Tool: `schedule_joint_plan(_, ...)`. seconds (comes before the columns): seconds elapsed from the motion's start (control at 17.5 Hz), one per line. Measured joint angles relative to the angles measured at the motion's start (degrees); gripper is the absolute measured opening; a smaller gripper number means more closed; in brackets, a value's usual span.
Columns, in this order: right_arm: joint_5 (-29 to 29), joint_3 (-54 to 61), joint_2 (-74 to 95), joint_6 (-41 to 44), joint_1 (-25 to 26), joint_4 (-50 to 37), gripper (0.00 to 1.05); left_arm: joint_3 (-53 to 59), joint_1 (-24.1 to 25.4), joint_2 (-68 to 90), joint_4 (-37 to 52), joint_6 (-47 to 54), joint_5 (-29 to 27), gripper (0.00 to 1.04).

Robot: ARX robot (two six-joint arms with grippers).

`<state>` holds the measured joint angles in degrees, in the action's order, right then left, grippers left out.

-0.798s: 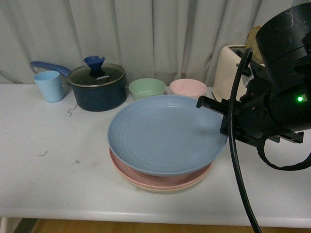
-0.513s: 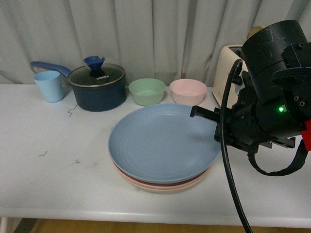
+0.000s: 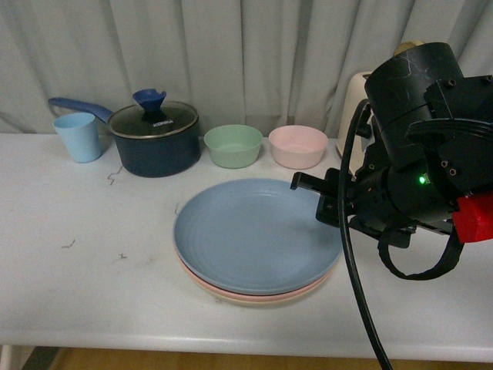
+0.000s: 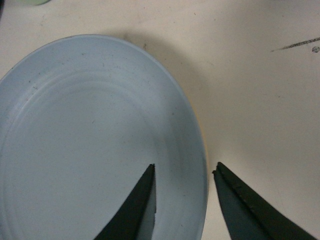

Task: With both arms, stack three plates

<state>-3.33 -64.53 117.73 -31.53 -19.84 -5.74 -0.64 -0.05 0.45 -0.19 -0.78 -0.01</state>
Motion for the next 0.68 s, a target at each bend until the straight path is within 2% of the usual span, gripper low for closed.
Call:
schedule_joint_plan(0.06,0.15,1.92,-1.62,-0.17,0.33,-1.57,0.54,0.0,0.0,0.0,-0.02,-0.02,0.0,0.98)
schedule_joint_plan(0.17,1.31,5.22,-5.79,0.09,0.74,-3.32,0.76,0.0,0.0,0.0,-0.02,0.0,0.0,0.98)
schedule_joint_plan(0.23,0.07,5.84,-6.29,1.16,0.79,-8.17,0.86,0.0,0.0,0.0,0.0,0.0,0.0,0.98)
schedule_joint_plan(0.29,-7.23,11.32,-4.68,7.76,0.94,-28.87,0.76,0.0,0.0,0.0,-0.02,0.0,0.07,0.98)
schedule_joint_plan(0.34,-11.17,18.05,-4.68,14.08,1.6,-41.16,0.67,0.0,0.0,0.0,0.0,-0.02,0.0,0.98)
schedule_joint_plan(0.46,-11.67,29.57,-7.04,23.41,3.87,-56.35,0.51,0.0,0.07,0.0,0.0,0.0,-0.15,0.98)
schedule_joint_plan(0.57,-10.54,35.6,-14.47,27.98,6.88,-67.1,0.34,0.0,0.07,0.0,0.07,0.0,0.0,0.98)
schedule_joint_plan(0.68,-8.33,41.29,-22.97,29.86,8.7,-69.02,0.13,0.0,0.07,0.0,0.02,0.0,0.0,0.98)
